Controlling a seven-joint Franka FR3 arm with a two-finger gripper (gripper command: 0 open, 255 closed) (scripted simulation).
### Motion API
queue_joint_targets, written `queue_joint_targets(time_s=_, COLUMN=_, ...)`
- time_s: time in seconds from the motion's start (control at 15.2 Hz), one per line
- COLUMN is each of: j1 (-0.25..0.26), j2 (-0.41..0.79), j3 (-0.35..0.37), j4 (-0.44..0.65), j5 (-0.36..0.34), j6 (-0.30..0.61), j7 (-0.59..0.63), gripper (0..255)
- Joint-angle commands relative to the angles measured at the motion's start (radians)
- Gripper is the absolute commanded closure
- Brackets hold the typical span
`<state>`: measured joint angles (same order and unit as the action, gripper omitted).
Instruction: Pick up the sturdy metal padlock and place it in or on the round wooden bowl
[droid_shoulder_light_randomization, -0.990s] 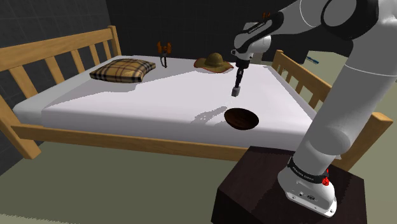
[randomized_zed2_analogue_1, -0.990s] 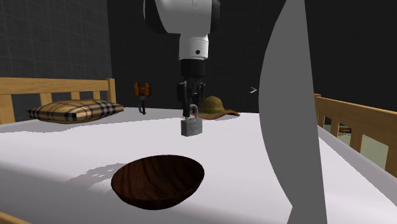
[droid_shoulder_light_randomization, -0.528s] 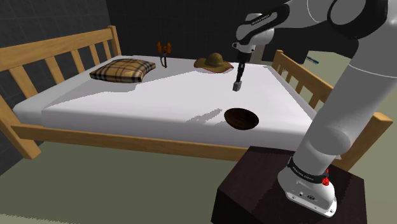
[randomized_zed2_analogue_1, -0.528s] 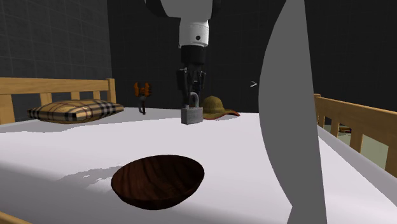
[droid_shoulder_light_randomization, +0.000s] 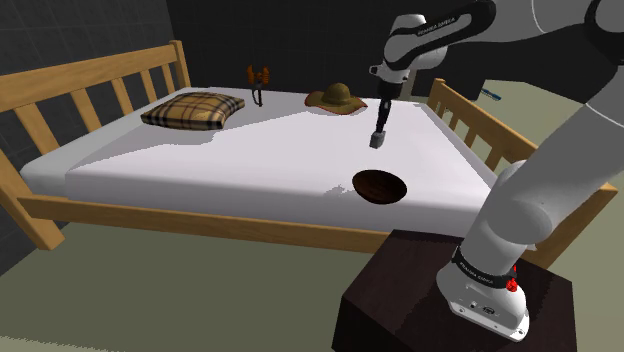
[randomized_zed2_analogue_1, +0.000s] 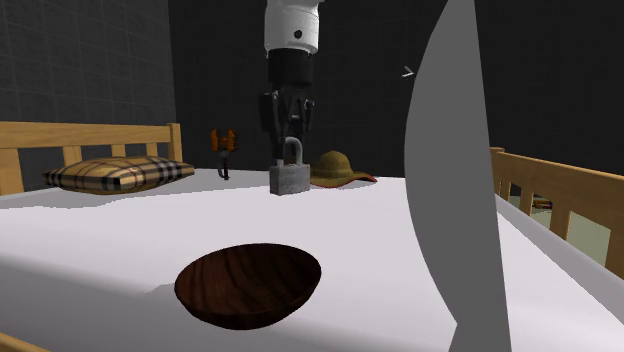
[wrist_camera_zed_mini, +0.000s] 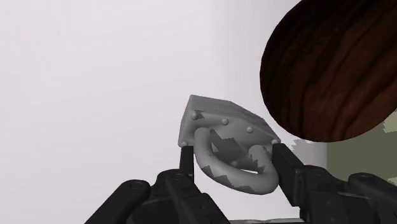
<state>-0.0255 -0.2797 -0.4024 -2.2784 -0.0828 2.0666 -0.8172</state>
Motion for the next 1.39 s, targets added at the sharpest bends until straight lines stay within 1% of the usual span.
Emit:
queue_joint_targets(time_s=0.0, j1=0.000, j2=-0.082, j3=0.034, j4=-0.073, j5=-0.026, j6=-0.006, j7=0.053, gripper=255)
queue_joint_targets(time_s=0.26, j1=-0.004, j2=-0.232, j3=0.101, j4=-0.191, j5=-0.049, j6=-0.040, j7=0.137, gripper=255)
queue_joint_targets(time_s=0.59, j1=0.004, j2=-0.423, j3=0.194, j4=-0.319, j5=-0.038, j6=-0.108, j7=0.237, gripper=255)
queue_joint_targets(time_s=0.66, j1=0.002, j2=-0.376, j3=0.172, j4=-0.292, j5=-0.042, j6=-0.087, j7=0.213, gripper=255)
queue_joint_targets(time_s=0.73, j1=0.002, j2=-0.376, j3=0.172, j4=-0.292, j5=-0.042, j6=-0.087, j7=0.213, gripper=0)
queue_joint_targets(time_s=1.06, j1=-0.067, j2=-0.428, j3=0.267, j4=-0.519, j5=-0.159, j6=0.130, j7=0.378, gripper=0)
queue_joint_targets(time_s=1.32, j1=-0.145, j2=-0.408, j3=0.359, j4=-0.668, j5=-0.275, j6=0.321, j7=0.541, gripper=0)
